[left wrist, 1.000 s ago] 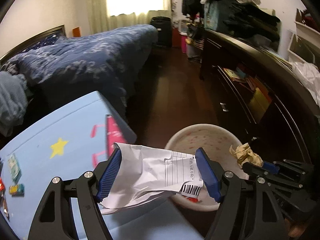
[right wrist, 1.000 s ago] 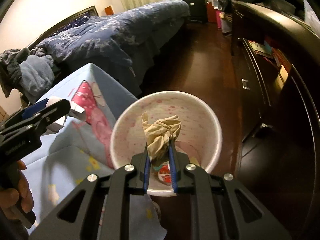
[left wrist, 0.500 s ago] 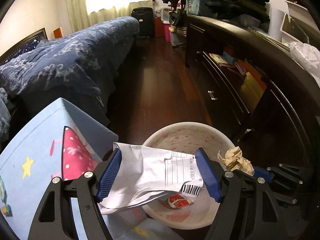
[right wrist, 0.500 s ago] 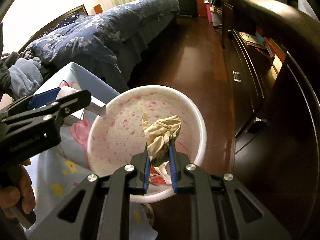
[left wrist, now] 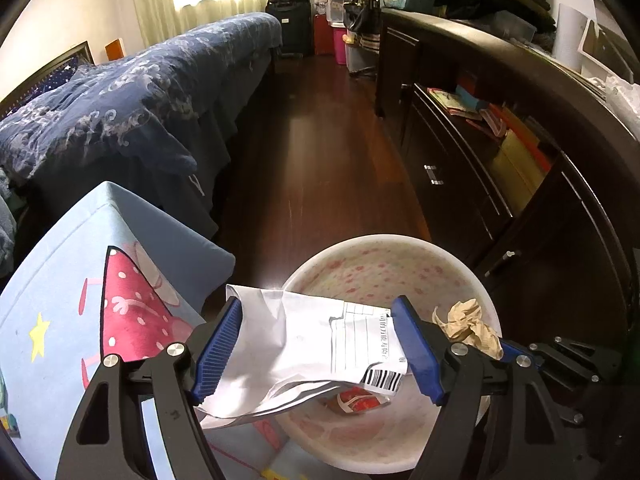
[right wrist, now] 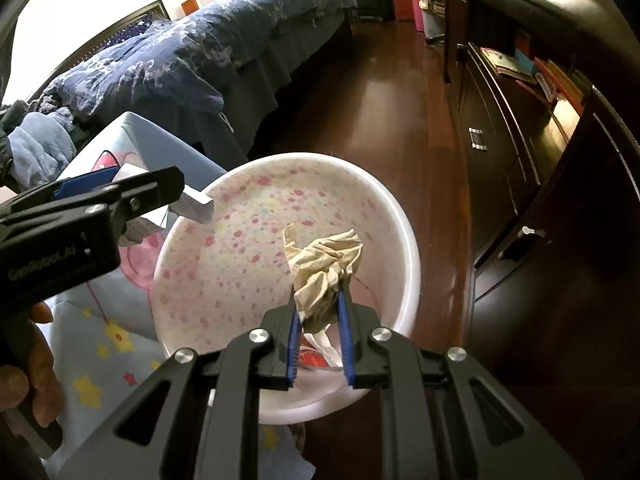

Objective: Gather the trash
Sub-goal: 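Carry the envelope and tan paper over the bin and open both grippers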

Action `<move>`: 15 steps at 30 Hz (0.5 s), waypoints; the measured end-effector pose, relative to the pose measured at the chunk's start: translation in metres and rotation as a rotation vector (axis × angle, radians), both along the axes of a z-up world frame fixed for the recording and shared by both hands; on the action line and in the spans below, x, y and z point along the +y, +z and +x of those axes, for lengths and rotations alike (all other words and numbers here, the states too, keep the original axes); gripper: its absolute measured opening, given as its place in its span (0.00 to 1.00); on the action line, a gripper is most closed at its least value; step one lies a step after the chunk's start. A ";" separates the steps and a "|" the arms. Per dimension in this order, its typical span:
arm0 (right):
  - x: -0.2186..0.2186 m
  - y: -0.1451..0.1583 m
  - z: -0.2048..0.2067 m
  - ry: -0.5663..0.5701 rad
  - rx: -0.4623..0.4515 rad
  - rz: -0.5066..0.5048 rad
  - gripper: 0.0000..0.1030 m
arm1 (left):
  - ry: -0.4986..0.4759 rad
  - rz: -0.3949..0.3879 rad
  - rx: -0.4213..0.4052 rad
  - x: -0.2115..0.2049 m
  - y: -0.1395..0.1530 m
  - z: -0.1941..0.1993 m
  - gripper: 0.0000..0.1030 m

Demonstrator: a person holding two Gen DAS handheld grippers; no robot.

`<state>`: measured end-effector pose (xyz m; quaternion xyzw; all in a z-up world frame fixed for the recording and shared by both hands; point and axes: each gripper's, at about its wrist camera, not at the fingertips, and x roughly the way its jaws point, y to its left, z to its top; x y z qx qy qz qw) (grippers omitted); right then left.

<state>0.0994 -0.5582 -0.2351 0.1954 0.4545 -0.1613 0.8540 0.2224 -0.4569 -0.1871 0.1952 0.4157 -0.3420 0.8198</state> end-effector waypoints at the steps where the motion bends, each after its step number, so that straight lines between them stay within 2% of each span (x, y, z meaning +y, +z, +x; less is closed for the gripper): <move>1: 0.000 0.000 0.000 0.000 0.000 0.000 0.18 | -0.001 0.001 0.001 -0.001 0.000 0.000 0.75; 6: 0.000 0.000 0.000 0.000 -0.007 -0.004 0.21 | -0.002 0.006 0.003 -0.004 -0.002 0.001 0.79; 15: 0.000 0.005 -0.001 -0.002 -0.010 -0.015 0.33 | 0.006 -0.009 -0.019 -0.002 0.005 0.002 0.89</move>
